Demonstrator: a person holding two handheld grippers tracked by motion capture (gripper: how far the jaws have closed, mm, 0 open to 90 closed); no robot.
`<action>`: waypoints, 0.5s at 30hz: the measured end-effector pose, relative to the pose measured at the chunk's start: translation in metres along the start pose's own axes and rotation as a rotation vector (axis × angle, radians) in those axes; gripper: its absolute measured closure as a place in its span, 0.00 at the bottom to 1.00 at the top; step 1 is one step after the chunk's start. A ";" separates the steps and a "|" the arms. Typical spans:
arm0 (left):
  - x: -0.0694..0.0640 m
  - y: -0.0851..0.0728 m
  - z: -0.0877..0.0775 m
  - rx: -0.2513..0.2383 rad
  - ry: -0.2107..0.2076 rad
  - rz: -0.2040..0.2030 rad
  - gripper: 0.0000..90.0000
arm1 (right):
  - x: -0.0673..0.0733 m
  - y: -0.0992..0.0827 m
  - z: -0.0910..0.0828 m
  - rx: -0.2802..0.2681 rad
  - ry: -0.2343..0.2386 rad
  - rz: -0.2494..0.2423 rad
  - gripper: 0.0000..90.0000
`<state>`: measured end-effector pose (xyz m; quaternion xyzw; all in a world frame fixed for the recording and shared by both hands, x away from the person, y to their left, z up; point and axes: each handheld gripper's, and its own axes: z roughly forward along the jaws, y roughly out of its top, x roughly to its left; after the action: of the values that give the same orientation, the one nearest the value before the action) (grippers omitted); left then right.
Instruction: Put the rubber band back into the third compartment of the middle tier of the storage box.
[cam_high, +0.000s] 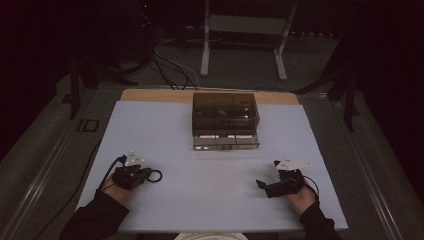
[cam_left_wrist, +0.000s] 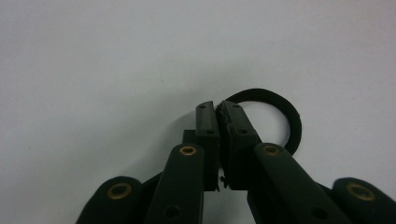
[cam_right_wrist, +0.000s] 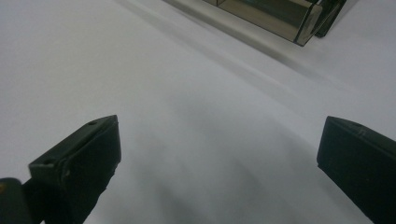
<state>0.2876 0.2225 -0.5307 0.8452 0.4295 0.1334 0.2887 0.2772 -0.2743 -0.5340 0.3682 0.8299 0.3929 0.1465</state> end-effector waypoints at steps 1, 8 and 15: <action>-0.001 0.000 0.000 0.001 0.002 -0.002 0.98 | 0.000 0.000 0.000 0.000 0.000 0.000 0.00; -0.002 0.003 -0.001 -0.002 0.019 -0.010 1.00 | 0.000 0.000 0.000 0.003 -0.001 -0.002 0.00; -0.003 0.006 -0.006 -0.019 0.029 -0.006 1.00 | 0.000 0.000 0.000 0.001 -0.001 -0.002 0.00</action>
<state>0.2867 0.2196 -0.5219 0.8391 0.4351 0.1488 0.2907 0.2771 -0.2740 -0.5340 0.3678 0.8303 0.3920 0.1470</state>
